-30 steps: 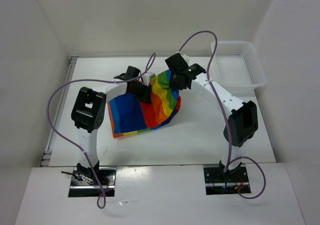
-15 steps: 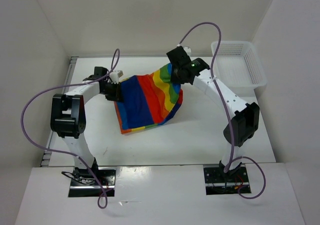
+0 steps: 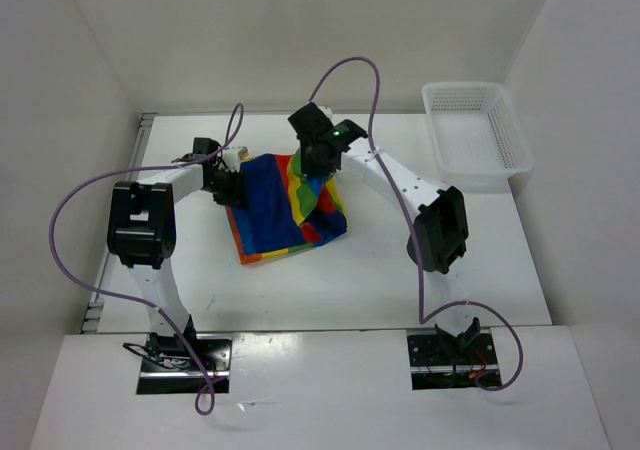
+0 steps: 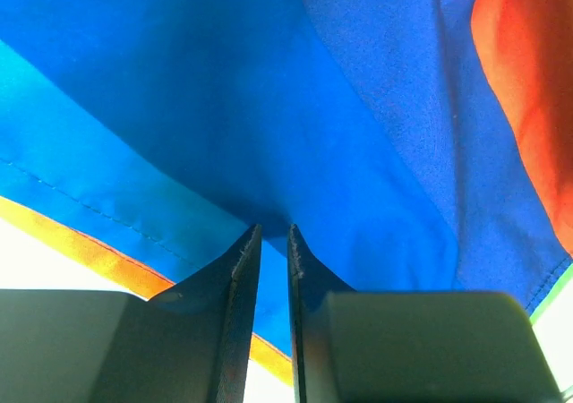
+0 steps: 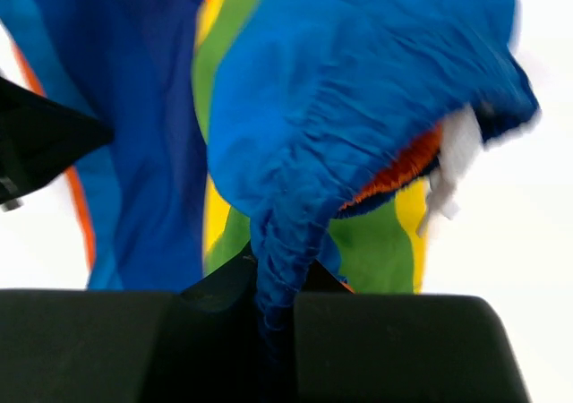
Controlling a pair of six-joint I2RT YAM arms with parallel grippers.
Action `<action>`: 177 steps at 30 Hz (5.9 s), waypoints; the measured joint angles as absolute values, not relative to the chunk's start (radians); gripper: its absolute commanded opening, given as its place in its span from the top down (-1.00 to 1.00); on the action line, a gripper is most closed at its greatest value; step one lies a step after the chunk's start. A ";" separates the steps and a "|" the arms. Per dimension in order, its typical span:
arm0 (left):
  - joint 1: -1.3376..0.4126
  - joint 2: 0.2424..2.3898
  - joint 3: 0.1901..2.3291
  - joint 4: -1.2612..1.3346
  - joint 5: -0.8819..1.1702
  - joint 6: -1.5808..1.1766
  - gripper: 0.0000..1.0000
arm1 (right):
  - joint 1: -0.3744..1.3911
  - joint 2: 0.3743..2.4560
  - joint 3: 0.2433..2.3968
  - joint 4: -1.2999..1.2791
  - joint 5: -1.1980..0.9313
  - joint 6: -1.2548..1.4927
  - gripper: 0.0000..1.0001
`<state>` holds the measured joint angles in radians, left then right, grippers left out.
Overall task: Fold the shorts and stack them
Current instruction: Fold the shorts
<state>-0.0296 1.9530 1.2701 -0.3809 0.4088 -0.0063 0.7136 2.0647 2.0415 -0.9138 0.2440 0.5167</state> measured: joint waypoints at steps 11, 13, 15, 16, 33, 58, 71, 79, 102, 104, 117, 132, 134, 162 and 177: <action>0.006 1.948 1.311 -0.455 0.463 -0.006 0.51 | 0.768 2.180 2.198 -0.988 0.278 0.503 1.00; 0.017 1.937 1.312 -0.469 0.474 -0.006 0.51 | 0.768 2.180 2.223 -1.002 0.285 0.499 1.00; 0.026 1.930 1.311 -0.471 0.492 -0.006 0.54 | 0.767 2.180 2.249 -1.013 0.290 0.495 1.00; 0.028 1.930 1.311 -0.471 0.500 -0.005 0.54 | 0.760 2.180 2.259 -1.017 0.292 0.491 1.00; -0.228 1.951 1.525 -0.463 0.566 -0.005 0.54 | 0.374 1.932 1.665 -0.823 0.088 0.422 1.00; -0.407 2.404 2.008 -0.267 0.367 -0.005 0.48 | 0.365 1.639 1.322 -0.765 -0.021 0.448 1.00; -0.461 2.539 2.151 -0.317 0.344 -0.004 0.51 | 0.365 1.639 1.311 -0.764 -0.023 0.448 1.00; -0.428 2.376 1.954 -0.275 0.329 -0.004 0.24 | 0.365 1.639 1.310 -0.763 -0.023 0.448 1.00; -0.471 2.336 1.779 -0.176 0.426 -0.006 0.73 | 0.365 1.639 1.310 -0.762 -0.020 0.448 1.00; -0.480 2.356 1.797 -0.158 0.434 -0.008 0.73 | 0.365 1.639 1.310 -0.763 -0.015 0.448 1.00; -0.373 2.143 1.681 -0.275 0.445 -0.005 0.60 | 0.362 1.639 1.344 -0.778 0.033 0.448 1.00; -0.091 1.891 1.172 -0.342 0.397 -0.007 0.68 | 0.418 1.693 1.594 -0.854 0.139 0.443 1.00; -0.098 1.891 1.171 -0.325 0.399 -0.007 0.68 | 0.441 1.731 1.626 -0.865 0.150 0.445 1.00; -0.063 1.930 1.179 -0.259 0.508 -0.009 0.68 | 0.794 2.388 2.456 -1.135 0.211 0.470 0.40; 0.001 1.940 1.210 -0.316 0.512 -0.007 0.68 | 0.852 2.419 2.622 -1.136 0.165 0.464 0.58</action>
